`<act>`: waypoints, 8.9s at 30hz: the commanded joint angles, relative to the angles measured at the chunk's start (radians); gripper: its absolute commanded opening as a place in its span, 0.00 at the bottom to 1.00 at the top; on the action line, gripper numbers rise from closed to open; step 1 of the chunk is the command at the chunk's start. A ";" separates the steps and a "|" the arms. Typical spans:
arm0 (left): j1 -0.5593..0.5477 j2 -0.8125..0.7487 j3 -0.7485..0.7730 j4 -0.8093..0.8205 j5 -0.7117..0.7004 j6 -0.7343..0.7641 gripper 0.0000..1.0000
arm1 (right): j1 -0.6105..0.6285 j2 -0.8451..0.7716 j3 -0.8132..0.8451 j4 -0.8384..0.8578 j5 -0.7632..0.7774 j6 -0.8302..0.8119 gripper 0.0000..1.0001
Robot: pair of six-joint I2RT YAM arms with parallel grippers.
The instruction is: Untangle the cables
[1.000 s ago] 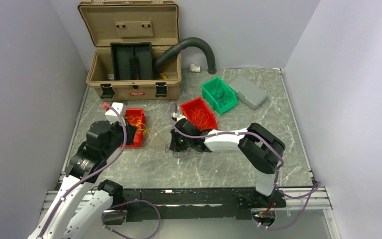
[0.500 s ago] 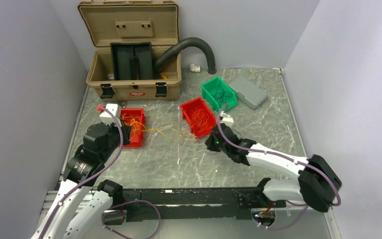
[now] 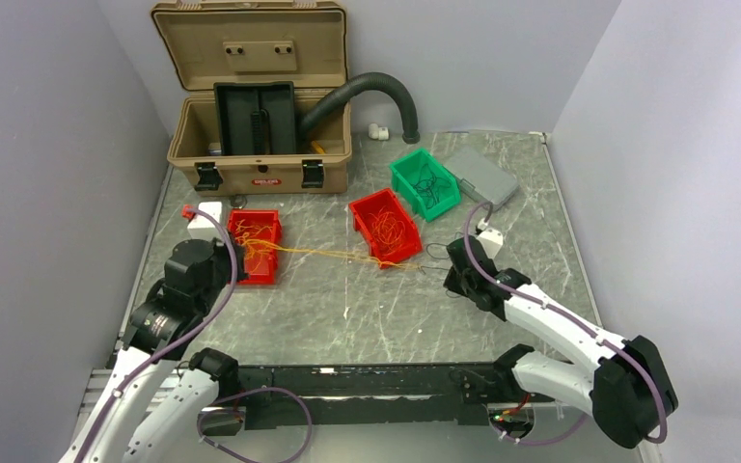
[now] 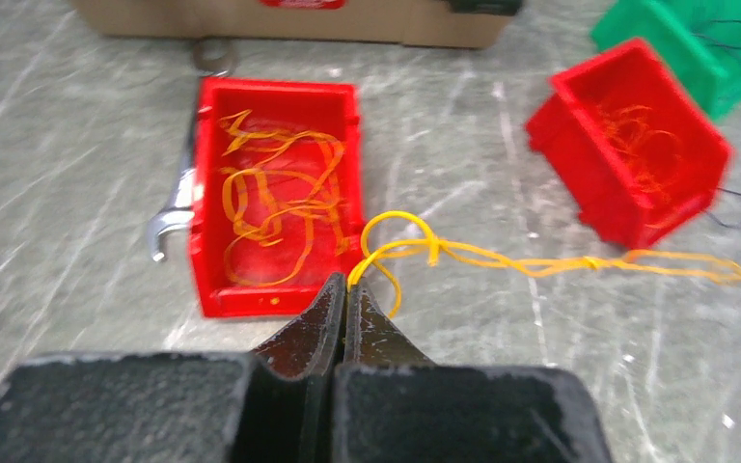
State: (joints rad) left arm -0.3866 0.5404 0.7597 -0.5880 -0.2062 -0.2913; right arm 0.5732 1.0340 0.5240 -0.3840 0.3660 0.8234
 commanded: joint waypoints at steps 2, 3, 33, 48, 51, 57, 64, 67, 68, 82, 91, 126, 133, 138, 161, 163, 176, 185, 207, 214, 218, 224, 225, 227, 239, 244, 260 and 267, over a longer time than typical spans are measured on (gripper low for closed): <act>0.006 -0.006 0.067 -0.146 -0.394 -0.126 0.00 | -0.078 -0.018 0.054 -0.145 0.109 0.074 0.00; 0.006 -0.012 0.069 -0.159 -0.424 -0.144 0.00 | -0.096 -0.028 0.046 -0.146 0.104 0.079 0.00; 0.006 -0.134 -0.014 0.099 0.143 0.037 0.00 | -0.366 0.440 0.374 0.075 -0.179 -0.237 0.09; 0.006 -0.130 -0.015 0.101 0.159 0.040 0.00 | -0.393 0.475 0.429 0.008 -0.139 -0.202 1.00; 0.006 -0.128 -0.014 0.103 0.162 0.040 0.00 | -0.415 0.497 0.432 -0.002 -0.115 -0.157 1.00; 0.006 -0.128 -0.013 0.102 0.163 0.041 0.00 | -0.442 0.601 0.530 -0.115 -0.139 0.077 1.00; 0.007 -0.142 -0.014 0.099 0.159 0.040 0.00 | -0.455 0.596 0.506 -0.141 -0.271 0.329 1.00; 0.006 -0.153 -0.019 0.103 0.165 0.038 0.00 | -0.460 0.566 0.438 -0.084 -0.281 0.438 1.00; 0.006 -0.155 -0.019 0.104 0.167 0.038 0.00 | -0.460 0.557 0.419 -0.069 -0.284 0.477 1.00; 0.005 -0.168 -0.017 0.101 0.169 0.041 0.00 | -0.554 0.614 0.411 -0.023 -0.276 0.670 1.00; 0.006 -0.169 -0.017 0.101 0.158 0.044 0.00 | -0.550 0.788 0.591 -0.102 -0.320 0.665 0.82; 0.005 -0.140 -0.016 0.107 0.172 0.056 0.00 | -0.534 0.315 0.311 0.248 -0.332 0.074 0.00; 0.006 -0.120 -0.011 0.108 0.177 0.063 0.00 | -0.496 0.147 0.319 0.219 -0.285 -0.166 0.00; 0.006 -0.101 0.013 0.104 0.174 0.075 0.00 | -0.373 0.135 0.401 0.153 -0.099 -0.291 0.00; 0.005 -0.084 0.023 0.127 0.197 0.138 0.00 | -0.232 0.817 0.984 0.155 0.001 -0.495 0.00; 0.005 -0.083 0.021 0.126 0.197 0.138 0.00 | -0.215 0.901 1.044 0.154 -0.022 -0.483 0.00; 0.005 -0.093 0.009 0.131 0.205 0.131 0.00 | -0.265 1.257 1.330 0.070 -0.263 -0.276 0.00; 0.005 -0.076 0.036 0.117 0.194 0.118 0.00 | -0.264 1.040 1.282 0.022 -0.212 -0.323 0.49; 0.006 0.196 0.482 -0.101 -0.197 0.137 0.00 | -0.273 0.597 0.934 0.043 -0.240 -0.350 0.75; 0.006 0.262 0.443 -0.044 -0.260 0.156 0.00 | -0.275 0.481 0.864 0.050 -0.273 -0.346 0.76; 0.016 0.332 0.411 -0.031 -0.309 0.137 0.00 | -0.274 0.421 0.829 0.059 -0.294 -0.338 0.76; 0.094 0.482 0.362 -0.014 -0.283 0.093 0.00 | -0.276 0.357 0.792 0.062 -0.320 -0.331 0.76; 0.104 0.504 0.347 -0.006 -0.260 0.086 0.00 | -0.276 0.347 0.785 0.061 -0.323 -0.331 0.76; 0.110 0.557 0.319 0.007 -0.254 0.067 0.00 | -0.275 0.324 0.767 0.063 -0.328 -0.331 0.76; 0.114 0.914 0.226 0.065 -0.073 -0.172 0.00 | -0.301 0.260 0.689 0.039 -0.404 -0.344 0.76; 0.143 1.062 0.268 0.088 -0.033 -0.196 0.00 | -0.308 0.191 0.613 0.008 -0.404 -0.362 0.77; 0.167 0.535 0.123 0.076 0.128 -0.141 0.99 | -0.325 -0.039 0.347 0.165 -0.398 -0.455 0.79; 0.155 0.236 -0.005 0.112 0.076 -0.119 0.99 | -0.322 -0.161 0.097 0.426 -0.231 -0.618 1.00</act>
State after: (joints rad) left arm -0.2291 0.8700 0.8368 -0.4976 -0.1120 -0.4469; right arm 0.2520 0.9295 0.7288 -0.1532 0.0284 0.3313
